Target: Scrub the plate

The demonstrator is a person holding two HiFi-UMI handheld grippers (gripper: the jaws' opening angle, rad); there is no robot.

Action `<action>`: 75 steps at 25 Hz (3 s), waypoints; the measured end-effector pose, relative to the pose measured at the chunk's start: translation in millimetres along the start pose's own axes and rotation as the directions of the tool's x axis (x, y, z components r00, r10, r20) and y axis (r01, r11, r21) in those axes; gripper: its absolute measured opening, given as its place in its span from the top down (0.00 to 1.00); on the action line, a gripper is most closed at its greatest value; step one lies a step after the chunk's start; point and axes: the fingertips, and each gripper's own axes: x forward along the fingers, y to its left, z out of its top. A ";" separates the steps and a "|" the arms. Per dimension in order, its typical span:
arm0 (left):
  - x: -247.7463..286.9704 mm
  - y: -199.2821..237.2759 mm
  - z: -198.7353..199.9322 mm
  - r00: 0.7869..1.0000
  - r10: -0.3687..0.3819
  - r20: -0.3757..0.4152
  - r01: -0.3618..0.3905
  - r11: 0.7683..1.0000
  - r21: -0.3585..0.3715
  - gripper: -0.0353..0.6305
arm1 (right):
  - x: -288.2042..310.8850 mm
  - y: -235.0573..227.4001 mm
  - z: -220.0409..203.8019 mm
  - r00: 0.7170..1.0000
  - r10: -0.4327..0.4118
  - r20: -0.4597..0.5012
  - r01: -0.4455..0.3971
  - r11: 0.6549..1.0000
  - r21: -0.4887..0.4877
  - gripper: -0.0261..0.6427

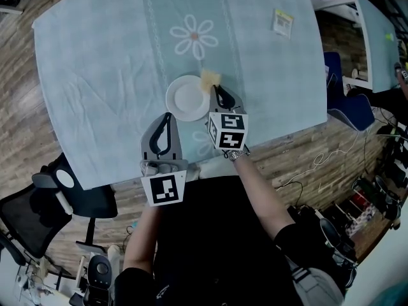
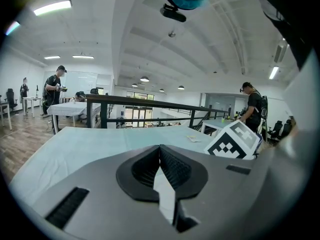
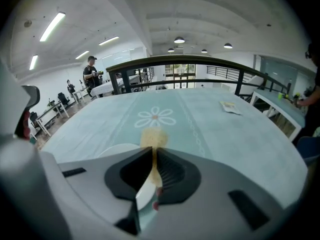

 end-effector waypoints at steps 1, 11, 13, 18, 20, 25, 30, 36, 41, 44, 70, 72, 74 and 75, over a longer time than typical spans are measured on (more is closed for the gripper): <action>-0.6 -0.2 0.2 1.000 0.001 0.001 -0.001 1.000 -0.001 0.93 | -1.8 6.8 -1.7 1.000 0.018 -0.002 -0.018 1.000 0.002 0.91; -10.8 6.0 -2.9 0.999 0.033 -0.006 -0.033 0.999 -0.014 0.93 | -4.1 86.4 -12.0 0.977 0.208 -0.046 -0.210 0.976 -0.062 0.91; -13.5 7.7 -3.5 0.999 0.040 -0.006 -0.040 0.999 -0.016 0.93 | -4.5 100.4 -9.0 0.970 0.238 -0.044 -0.241 0.967 -0.084 0.91; -16.9 8.9 -5.2 0.999 0.052 -0.005 -0.052 0.998 -0.023 0.93 | 0.2 118.4 -13.8 0.960 0.271 -0.066 -0.276 0.955 -0.105 0.91; -16.8 9.7 -5.8 0.999 0.054 -0.007 -0.054 0.998 -0.023 0.93 | 5.3 117.6 -17.9 0.961 0.264 -0.078 -0.271 0.957 -0.098 0.91; -17.6 8.7 -7.7 0.999 0.048 -0.010 -0.049 0.999 -0.019 0.93 | 14.1 104.7 -23.6 0.971 0.221 -0.096 -0.227 0.972 -0.063 0.91; -15.1 4.1 -9.0 0.999 0.035 -0.015 -0.035 0.999 -0.009 0.93 | 18.2 87.2 -27.6 0.978 0.184 -0.100 -0.190 0.980 -0.061 0.91; -10.2 0.6 -9.7 0.999 0.027 -0.018 -0.027 1.000 -0.006 0.93 | 18.7 67.2 -31.2 0.983 0.150 -0.105 -0.156 0.986 -0.053 0.91; -8.1 -0.8 -8.0 1.000 0.024 -0.013 -0.024 1.000 -0.001 0.93 | 18.2 51.8 -31.6 0.987 0.124 -0.099 -0.130 0.990 -0.051 0.91; -6.4 -1.9 -7.5 1.000 0.020 -0.013 -0.020 1.000 0.000 0.93 | 17.2 39.0 -30.5 0.991 0.099 -0.093 -0.104 0.993 -0.050 0.91; -15.1 -8.0 -10.1 1.000 0.009 0.003 -0.009 1.000 0.012 0.93 | -20.9 53.5 -27.4 0.986 0.154 -0.070 -0.157 0.987 -0.043 0.91; -16.2 -7.1 -10.2 1.000 0.014 0.001 -0.014 1.000 0.006 0.93 | -22.1 68.2 -29.9 0.979 0.189 -0.080 -0.194 0.980 -0.051 0.91; -17.3 -5.5 -10.0 1.000 0.018 -0.001 -0.018 1.000 0.010 0.93 | -21.5 83.9 -31.9 0.969 0.231 -0.088 -0.237 0.969 -0.063 0.91; -18.0 -4.6 -10.1 1.000 0.019 0.000 -0.019 1.000 0.012 0.93 | -20.9 91.2 -33.4 0.964 0.250 -0.093 -0.257 0.964 -0.072 0.91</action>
